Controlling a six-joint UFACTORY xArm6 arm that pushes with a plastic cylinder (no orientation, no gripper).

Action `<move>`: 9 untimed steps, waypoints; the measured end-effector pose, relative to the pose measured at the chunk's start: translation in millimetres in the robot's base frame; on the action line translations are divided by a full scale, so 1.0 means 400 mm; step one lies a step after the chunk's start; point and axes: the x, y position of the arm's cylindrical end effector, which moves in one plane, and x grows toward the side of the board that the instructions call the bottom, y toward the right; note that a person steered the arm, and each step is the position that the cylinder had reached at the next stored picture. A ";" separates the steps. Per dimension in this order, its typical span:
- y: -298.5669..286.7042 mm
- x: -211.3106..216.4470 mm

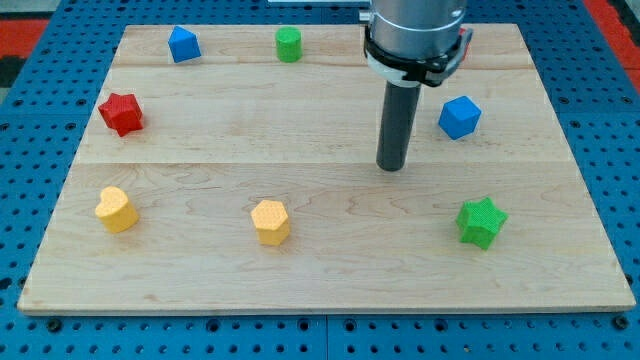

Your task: Move the blue cube slightly towards left side

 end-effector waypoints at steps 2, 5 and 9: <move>0.124 0.060; 0.358 -0.183; 0.299 -0.190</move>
